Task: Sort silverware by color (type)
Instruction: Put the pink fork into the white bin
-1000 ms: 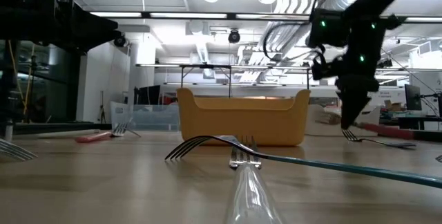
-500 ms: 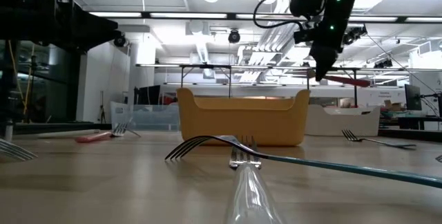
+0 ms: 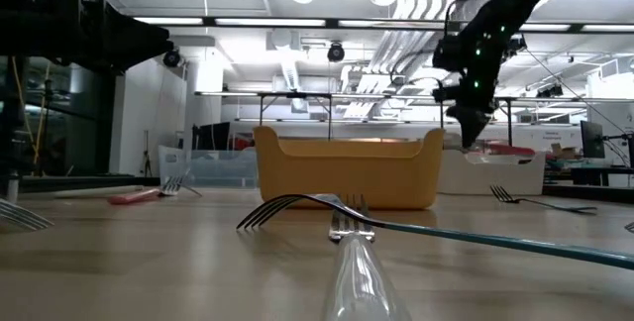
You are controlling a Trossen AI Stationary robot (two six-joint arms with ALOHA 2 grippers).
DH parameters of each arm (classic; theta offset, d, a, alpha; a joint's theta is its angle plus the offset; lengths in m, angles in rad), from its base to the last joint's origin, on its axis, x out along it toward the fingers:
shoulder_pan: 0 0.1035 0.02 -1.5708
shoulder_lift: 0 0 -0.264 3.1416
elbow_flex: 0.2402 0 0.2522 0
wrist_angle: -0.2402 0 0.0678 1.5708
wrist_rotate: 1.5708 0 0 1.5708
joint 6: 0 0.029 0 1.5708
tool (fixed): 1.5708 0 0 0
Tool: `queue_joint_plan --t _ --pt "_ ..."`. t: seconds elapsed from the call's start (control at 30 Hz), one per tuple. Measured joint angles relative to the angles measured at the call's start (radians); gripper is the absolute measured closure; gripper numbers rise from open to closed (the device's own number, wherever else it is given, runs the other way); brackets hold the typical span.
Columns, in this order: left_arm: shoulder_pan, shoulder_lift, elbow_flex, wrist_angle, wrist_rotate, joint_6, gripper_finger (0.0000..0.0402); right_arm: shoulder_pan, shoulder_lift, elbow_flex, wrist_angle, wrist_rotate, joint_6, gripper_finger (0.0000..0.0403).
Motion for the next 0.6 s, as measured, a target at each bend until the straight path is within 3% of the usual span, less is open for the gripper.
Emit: queue_joint_plan --t 0.6 --pt "0.0 0.0 0.0 0.0 -0.001 0.022 0.0215 -0.027 0.155 0.0 0.051 -0.026 0.026 0.0386"
